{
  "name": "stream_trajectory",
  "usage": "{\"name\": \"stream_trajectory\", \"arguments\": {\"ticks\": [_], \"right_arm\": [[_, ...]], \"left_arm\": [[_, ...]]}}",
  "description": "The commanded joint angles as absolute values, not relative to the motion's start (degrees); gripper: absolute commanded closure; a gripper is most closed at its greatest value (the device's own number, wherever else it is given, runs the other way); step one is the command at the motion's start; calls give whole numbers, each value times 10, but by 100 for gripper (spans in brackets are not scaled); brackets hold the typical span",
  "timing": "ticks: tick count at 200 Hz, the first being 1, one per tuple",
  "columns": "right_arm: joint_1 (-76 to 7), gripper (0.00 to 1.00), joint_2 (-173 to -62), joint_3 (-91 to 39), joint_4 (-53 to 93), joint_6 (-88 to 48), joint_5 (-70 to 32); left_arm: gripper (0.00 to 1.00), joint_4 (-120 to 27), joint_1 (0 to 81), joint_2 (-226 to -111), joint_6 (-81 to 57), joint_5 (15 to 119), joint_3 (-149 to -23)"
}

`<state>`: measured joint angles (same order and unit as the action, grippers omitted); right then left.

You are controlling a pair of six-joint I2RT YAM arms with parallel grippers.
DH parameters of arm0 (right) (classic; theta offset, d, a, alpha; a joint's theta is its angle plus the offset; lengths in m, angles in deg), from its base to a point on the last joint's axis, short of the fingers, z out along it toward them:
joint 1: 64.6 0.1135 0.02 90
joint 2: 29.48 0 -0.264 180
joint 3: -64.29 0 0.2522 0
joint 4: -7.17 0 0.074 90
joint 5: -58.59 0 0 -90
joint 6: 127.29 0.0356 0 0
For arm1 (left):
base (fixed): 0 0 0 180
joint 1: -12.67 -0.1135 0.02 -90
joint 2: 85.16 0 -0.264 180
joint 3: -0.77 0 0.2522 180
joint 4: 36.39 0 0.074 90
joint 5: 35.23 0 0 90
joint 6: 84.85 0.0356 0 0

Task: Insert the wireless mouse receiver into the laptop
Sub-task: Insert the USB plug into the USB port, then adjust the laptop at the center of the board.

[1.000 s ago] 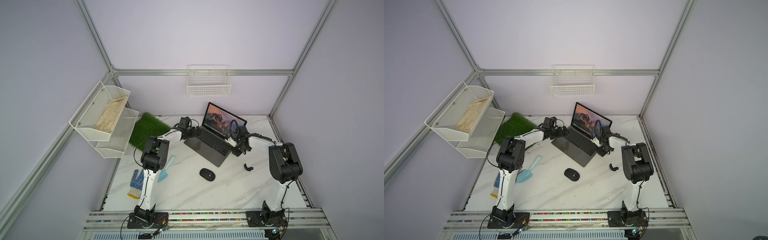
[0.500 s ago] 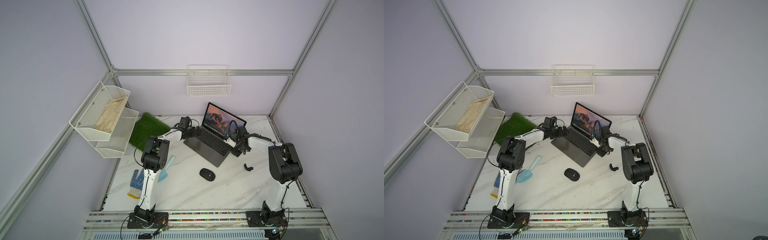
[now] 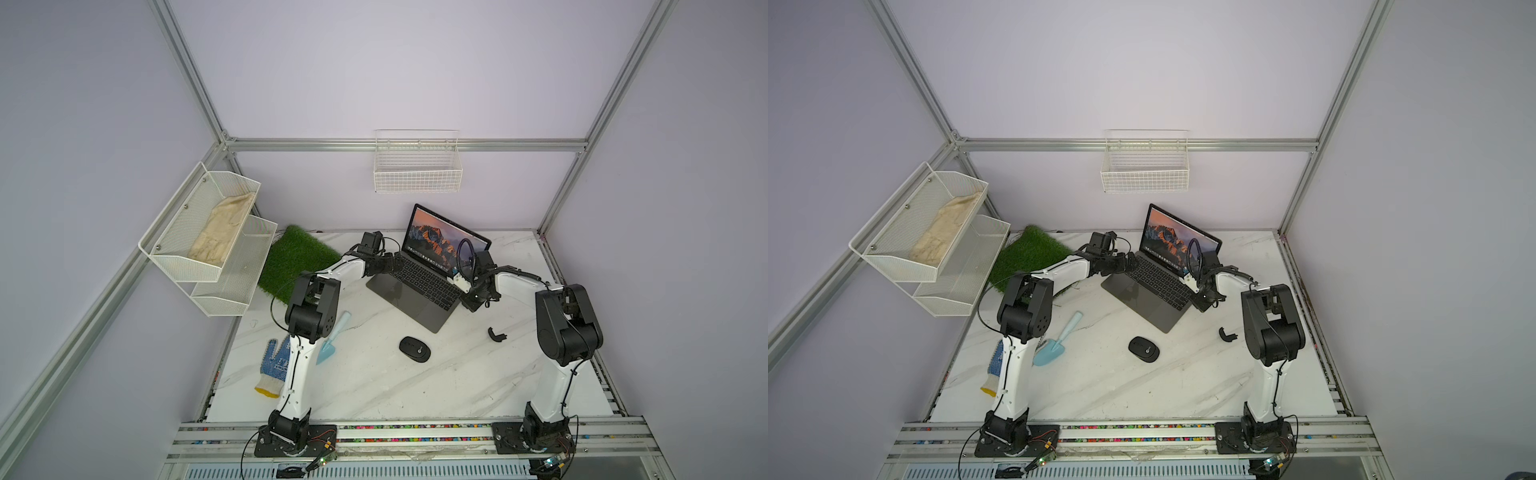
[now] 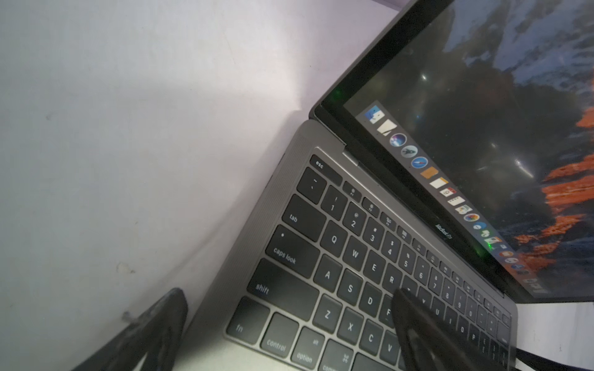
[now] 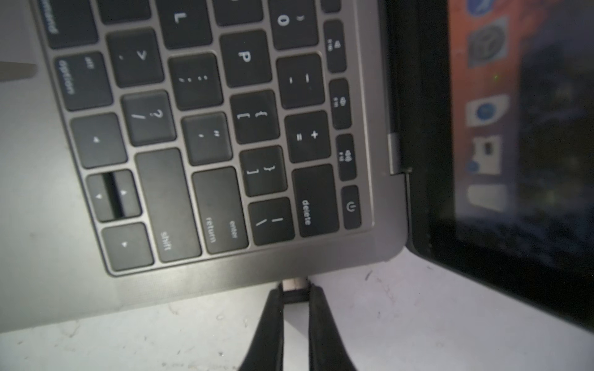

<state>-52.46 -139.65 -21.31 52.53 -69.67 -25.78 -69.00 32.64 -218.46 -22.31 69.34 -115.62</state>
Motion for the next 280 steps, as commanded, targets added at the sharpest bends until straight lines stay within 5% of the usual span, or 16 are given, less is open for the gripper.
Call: {"name": "stream_trajectory", "arguments": {"ticks": [1, 91, 126, 163, 208, 280], "right_arm": [[-499, 95, -1386, -244, 443, -724, -201], [-479, 93, -1439, -281, 452, -707, -204], [-496, 57, -1332, -222, 415, -647, -202], [-497, 4, -1243, -149, 360, -330, -261], [-496, 3, -1217, -42, 281, 69, -267], [-475, 3, -1297, -43, 230, 78, -224]], "left_arm": [[0, -816, 355, -2234, -215, 732, -1164], [0, -833, 359, -2247, -213, 743, -1178], [0, -831, 331, -2187, -224, 728, -1167], [0, -798, 300, -2131, -230, 662, -1134], [0, -805, 285, -2162, -234, 658, -1140], [0, -813, 294, -2156, -230, 699, -1082]]}}
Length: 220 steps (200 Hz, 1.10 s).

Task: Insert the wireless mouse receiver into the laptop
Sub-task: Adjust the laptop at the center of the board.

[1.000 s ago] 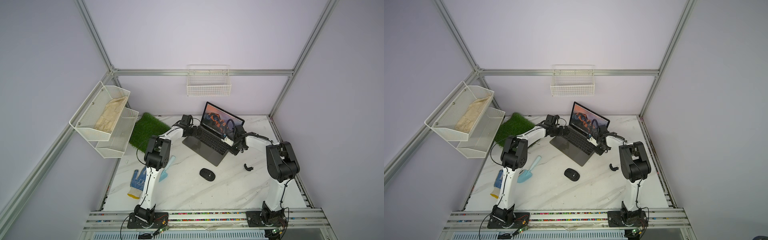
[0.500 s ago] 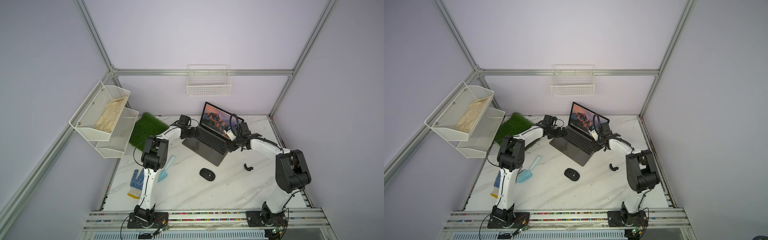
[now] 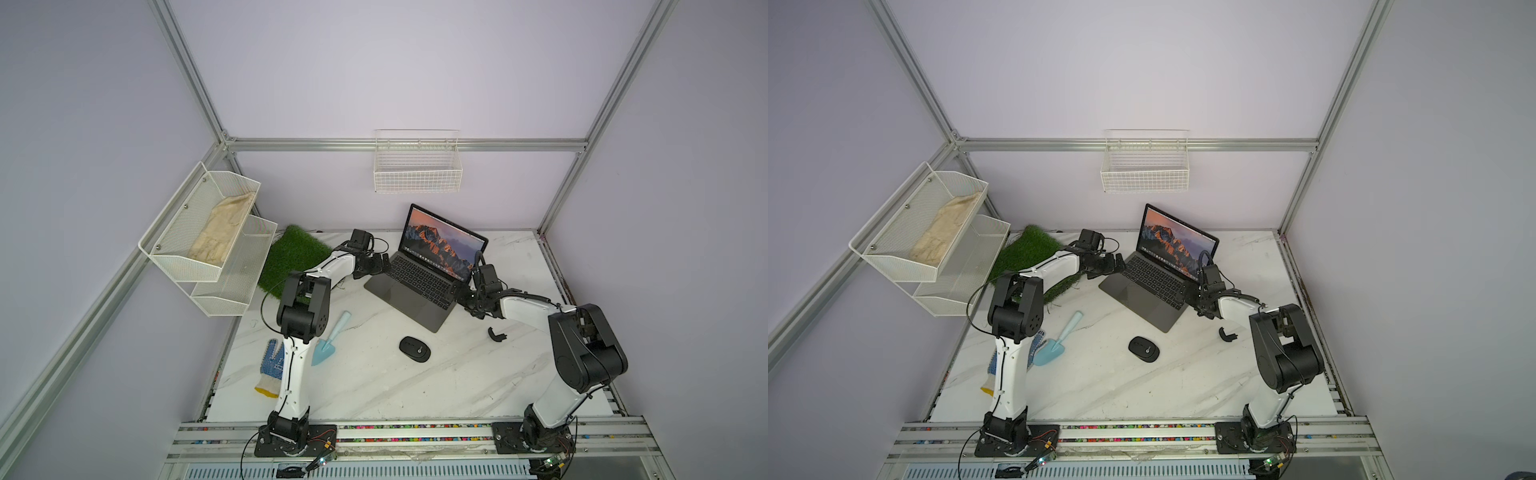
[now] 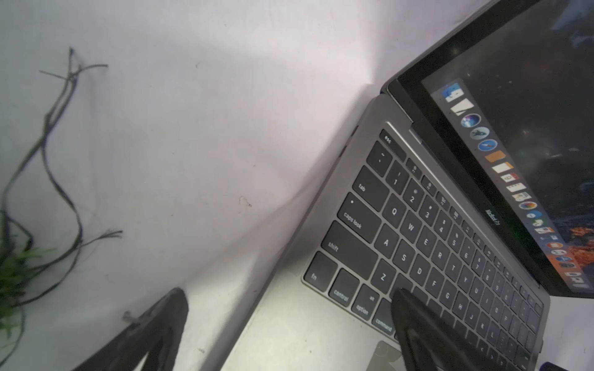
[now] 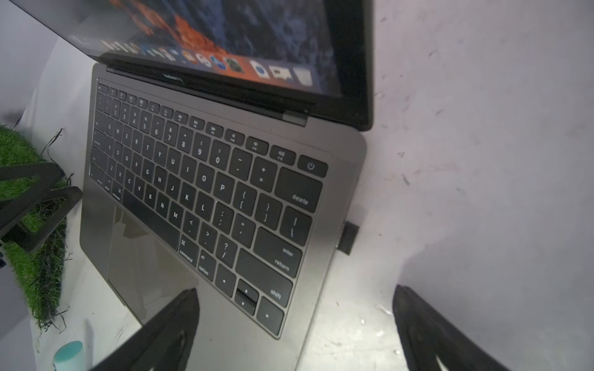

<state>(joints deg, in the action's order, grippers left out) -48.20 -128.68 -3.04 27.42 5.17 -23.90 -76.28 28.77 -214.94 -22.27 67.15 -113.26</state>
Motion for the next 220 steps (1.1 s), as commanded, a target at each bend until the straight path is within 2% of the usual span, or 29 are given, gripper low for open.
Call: {"name": "stream_trajectory", "arguments": {"ticks": [1, 67, 117, 163, 220], "right_arm": [[-475, 3, -1297, -43, 229, 78, -223], [-471, 3, -1365, -129, 304, -26, -256], [-485, 3, -1318, -100, 338, -33, -279], [-491, 3, -1396, -168, 342, -61, -294], [-472, 4, -1433, -223, 316, -43, -187]], "left_arm": [[0, -813, 295, -2156, -230, 700, -1080], [0, -810, 326, -2142, -240, 693, -999], [0, -808, 326, -2142, -241, 684, -1000], [0, -800, 325, -2132, -248, 691, -978], [0, -774, 338, -2071, -280, 712, -892]]}}
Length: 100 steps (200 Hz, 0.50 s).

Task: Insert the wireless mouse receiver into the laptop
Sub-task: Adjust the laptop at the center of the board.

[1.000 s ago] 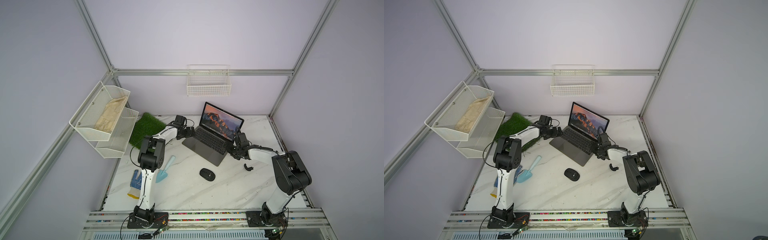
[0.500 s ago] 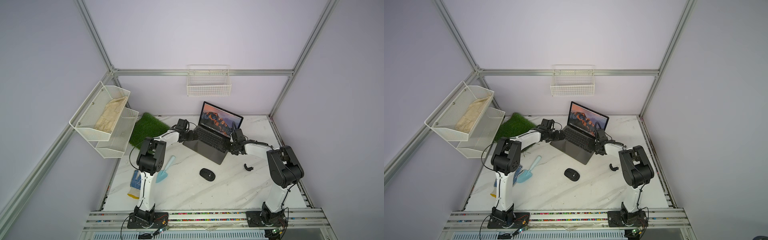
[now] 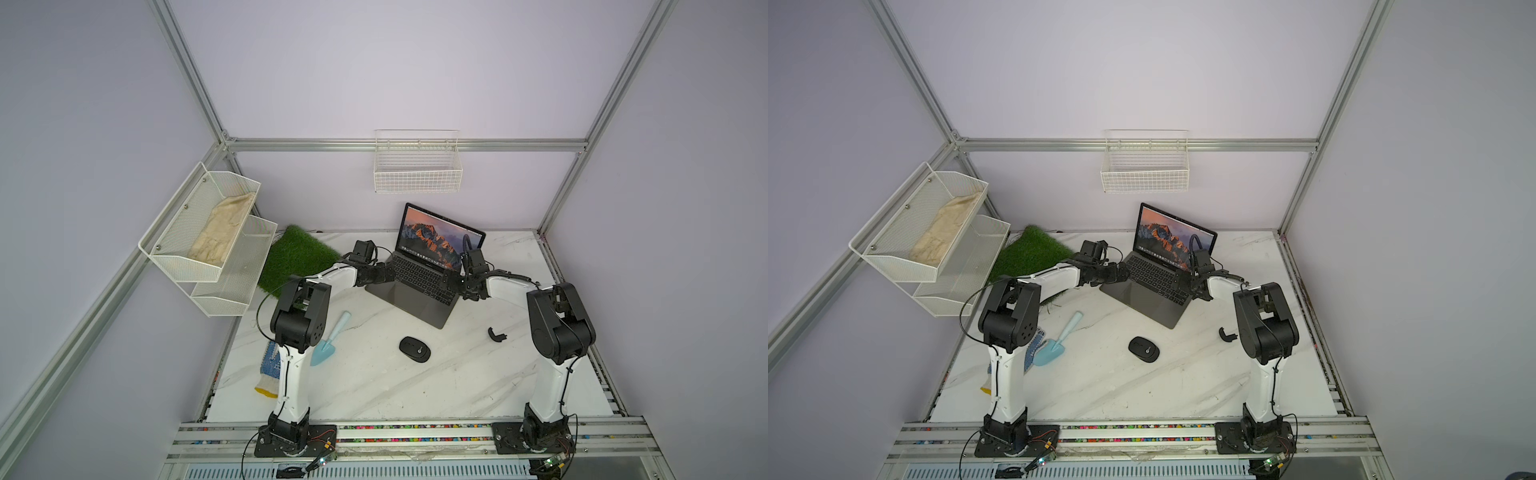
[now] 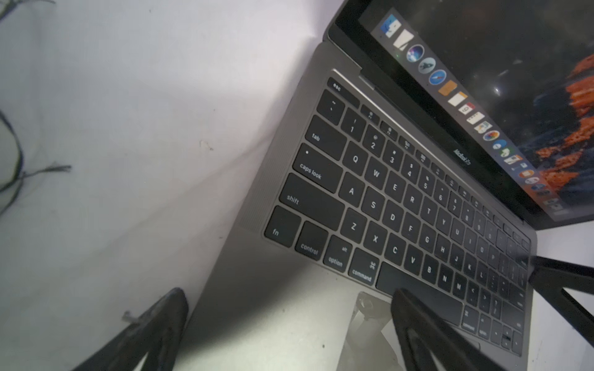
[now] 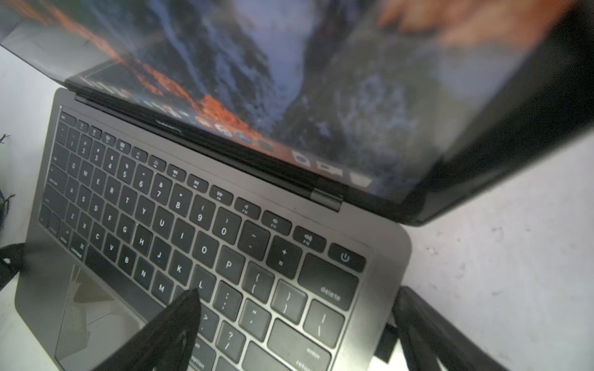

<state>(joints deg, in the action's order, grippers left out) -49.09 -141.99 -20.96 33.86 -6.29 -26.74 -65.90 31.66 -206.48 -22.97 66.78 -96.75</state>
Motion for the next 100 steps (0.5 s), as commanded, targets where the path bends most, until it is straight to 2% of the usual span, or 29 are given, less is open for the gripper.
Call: {"name": "stream_trajectory", "arguments": {"ticks": [1, 37, 68, 100], "right_arm": [[-472, 4, -1433, -223, 316, -42, -186], [-461, 4, -1481, -262, 297, -1, -169], [-460, 4, -1498, -241, 204, 86, -195], [-462, 3, -1465, -253, 217, 34, -245]], "left_arm": [[0, -774, 339, -2070, -280, 711, -890], [0, -740, 364, -2000, -334, 693, -802], [0, -681, 364, -1965, -392, 680, -759], [0, -678, 349, -1920, -392, 634, -766]]}}
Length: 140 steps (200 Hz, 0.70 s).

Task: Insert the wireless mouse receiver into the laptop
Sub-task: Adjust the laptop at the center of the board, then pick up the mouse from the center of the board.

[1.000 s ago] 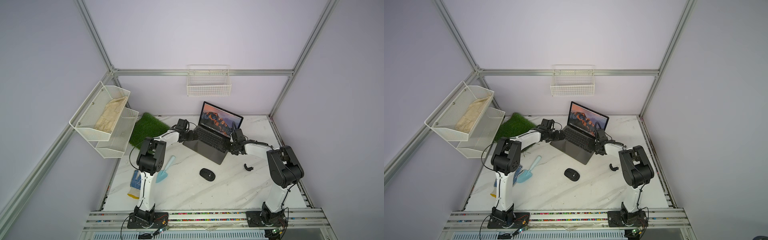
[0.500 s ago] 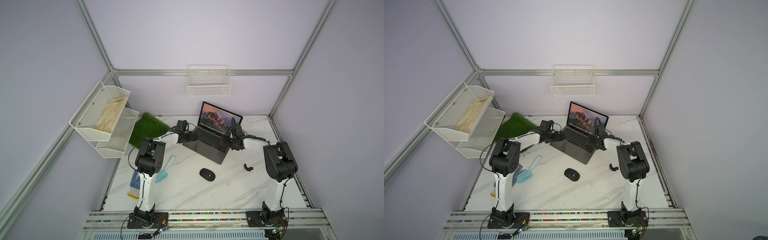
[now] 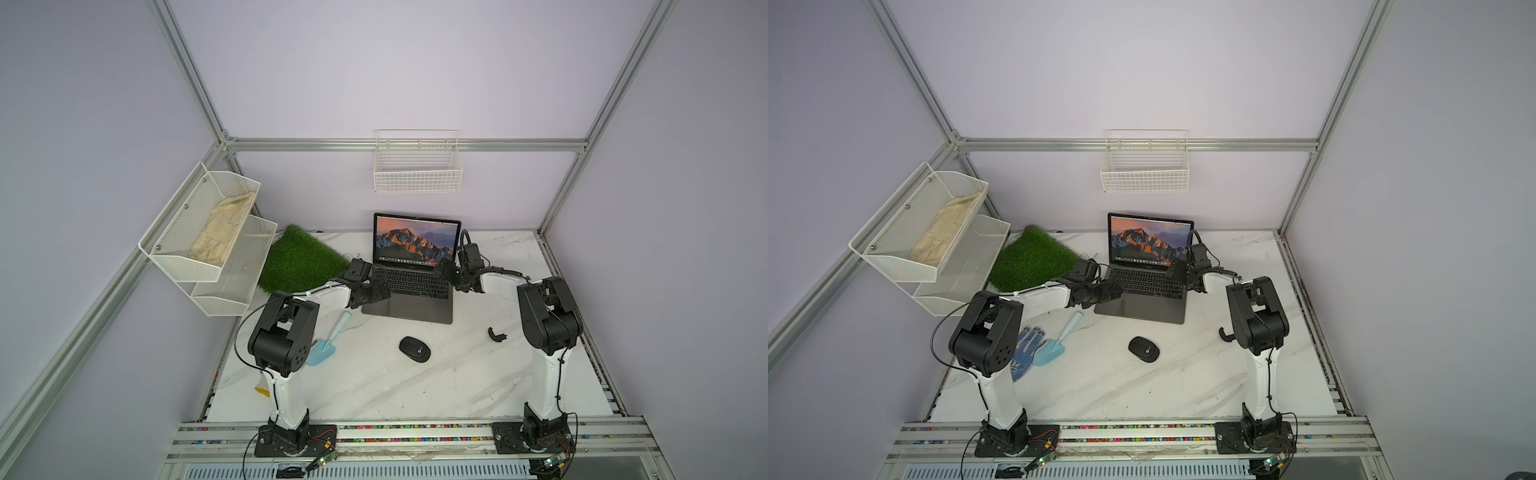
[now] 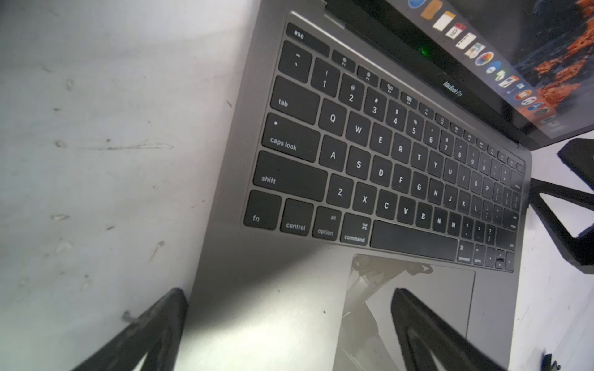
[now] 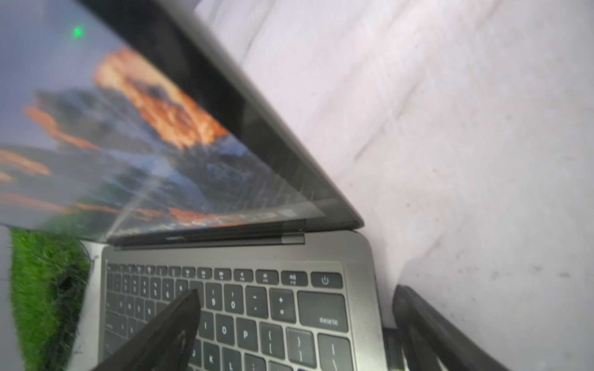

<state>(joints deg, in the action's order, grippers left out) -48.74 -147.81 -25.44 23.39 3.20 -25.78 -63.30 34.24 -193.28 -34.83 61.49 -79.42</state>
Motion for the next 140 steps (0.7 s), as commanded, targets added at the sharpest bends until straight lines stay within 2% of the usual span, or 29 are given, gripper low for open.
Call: {"name": "stream_trajectory", "arguments": {"ticks": [1, 30, 59, 84, 112, 140], "right_arm": [[-463, 3, -1463, -251, 218, 31, -247], [-467, 3, -1329, -175, 244, -121, -306], [-446, 3, -1192, -97, 310, -221, -223], [-367, 3, -1109, -21, 341, -248, -168], [-256, 3, -1063, 27, 369, -223, -232], [-200, 3, -1075, 36, 390, -227, -250]], "left_arm": [[0, -678, 348, -1917, -392, 632, -766], [0, -677, 314, -1841, -368, 626, -761], [0, -679, 307, -1768, -342, 601, -751], [0, -678, 303, -1721, -340, 565, -733], [0, -655, 299, -1657, -343, 524, -691], [0, -628, 294, -1595, -339, 503, -649]]}}
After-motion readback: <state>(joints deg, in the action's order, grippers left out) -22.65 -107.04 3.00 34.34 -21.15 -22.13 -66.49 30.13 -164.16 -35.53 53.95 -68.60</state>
